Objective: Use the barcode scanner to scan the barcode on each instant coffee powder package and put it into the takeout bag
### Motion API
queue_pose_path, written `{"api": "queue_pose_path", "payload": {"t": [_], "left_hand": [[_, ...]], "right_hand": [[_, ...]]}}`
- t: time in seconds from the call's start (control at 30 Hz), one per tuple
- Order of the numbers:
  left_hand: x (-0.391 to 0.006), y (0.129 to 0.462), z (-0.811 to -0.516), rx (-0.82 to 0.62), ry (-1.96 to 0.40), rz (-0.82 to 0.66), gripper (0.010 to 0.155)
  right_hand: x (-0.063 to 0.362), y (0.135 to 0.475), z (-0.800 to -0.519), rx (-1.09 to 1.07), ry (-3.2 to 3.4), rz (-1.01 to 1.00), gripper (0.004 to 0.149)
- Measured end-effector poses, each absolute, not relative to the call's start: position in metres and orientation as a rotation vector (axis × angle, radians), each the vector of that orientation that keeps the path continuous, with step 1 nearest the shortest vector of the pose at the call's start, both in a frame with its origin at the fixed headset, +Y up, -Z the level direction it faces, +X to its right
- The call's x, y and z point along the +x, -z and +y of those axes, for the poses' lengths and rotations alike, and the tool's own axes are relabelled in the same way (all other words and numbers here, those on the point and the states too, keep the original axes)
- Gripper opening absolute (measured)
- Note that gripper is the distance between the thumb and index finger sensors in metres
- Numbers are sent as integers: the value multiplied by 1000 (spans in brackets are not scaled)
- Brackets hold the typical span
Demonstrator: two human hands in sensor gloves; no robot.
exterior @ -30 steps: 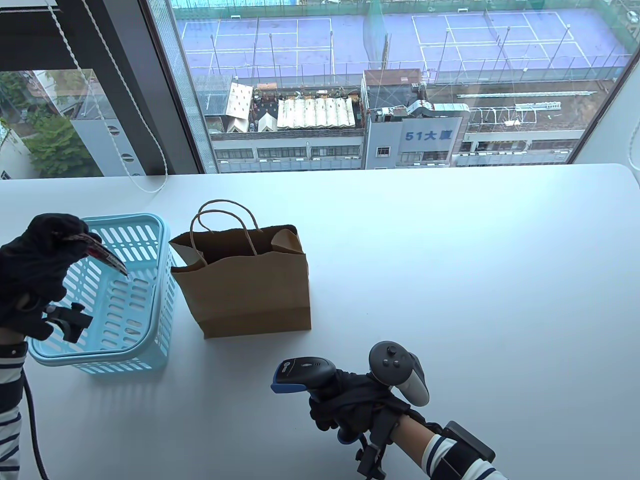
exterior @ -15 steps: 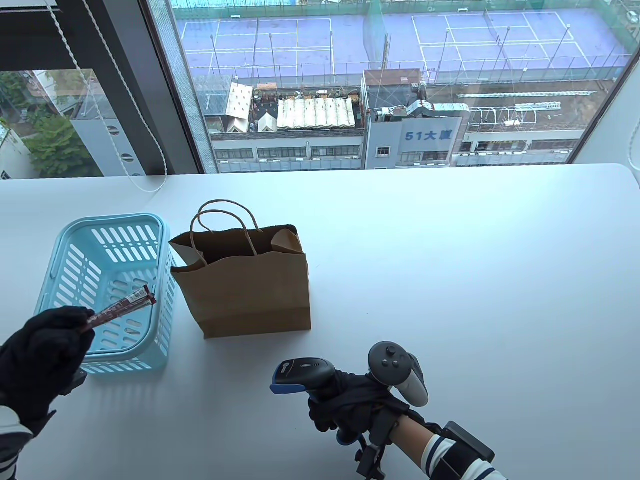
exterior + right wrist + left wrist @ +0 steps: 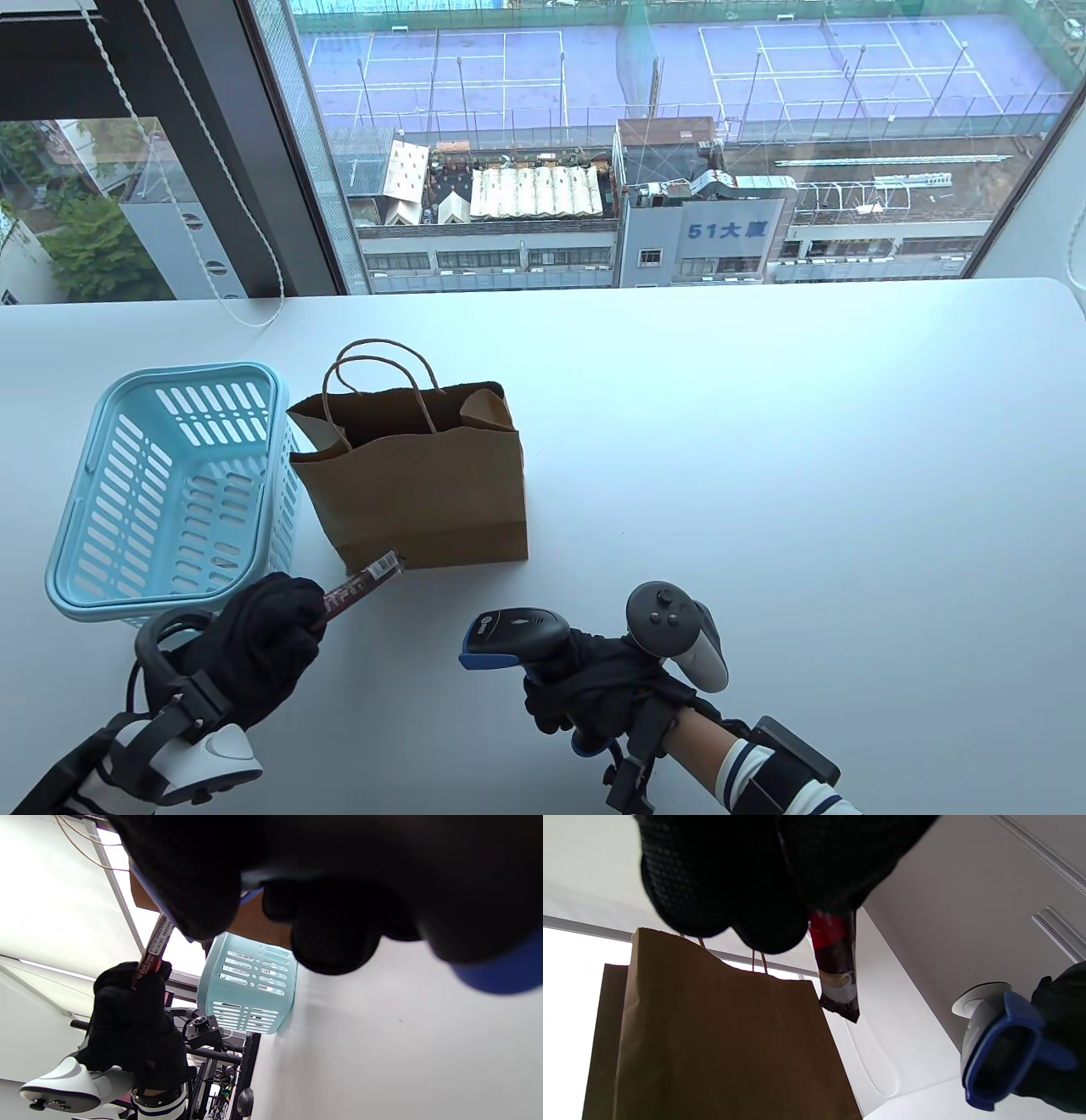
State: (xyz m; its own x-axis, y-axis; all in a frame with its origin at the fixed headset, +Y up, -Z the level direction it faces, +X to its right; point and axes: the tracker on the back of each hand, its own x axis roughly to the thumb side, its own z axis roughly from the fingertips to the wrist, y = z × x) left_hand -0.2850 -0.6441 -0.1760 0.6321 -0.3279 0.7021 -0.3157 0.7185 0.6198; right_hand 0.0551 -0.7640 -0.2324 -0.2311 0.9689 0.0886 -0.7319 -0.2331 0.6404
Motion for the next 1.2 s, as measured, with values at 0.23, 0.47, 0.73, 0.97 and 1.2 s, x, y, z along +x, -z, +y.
{"api": "queue_pose_path", "payload": {"t": [0.23, 0.47, 0.73, 0.97, 1.2], "left_hand": [[-275, 172, -665, 715, -34, -1005, 18], [-271, 170, -670, 681, -29, -1038, 18], [-271, 170, -669, 677, -28, -1036, 18], [-274, 173, -669, 662, -27, -1017, 24], [-282, 172, -659, 678, -32, -992, 34]], "right_hand": [[55, 227, -745, 694, -1903, 285, 65], [51, 223, -742, 744, -1938, 262, 60], [52, 226, -749, 744, -1859, 325, 64], [52, 227, -752, 736, -1851, 351, 62], [54, 228, -752, 716, -1843, 372, 62]]}}
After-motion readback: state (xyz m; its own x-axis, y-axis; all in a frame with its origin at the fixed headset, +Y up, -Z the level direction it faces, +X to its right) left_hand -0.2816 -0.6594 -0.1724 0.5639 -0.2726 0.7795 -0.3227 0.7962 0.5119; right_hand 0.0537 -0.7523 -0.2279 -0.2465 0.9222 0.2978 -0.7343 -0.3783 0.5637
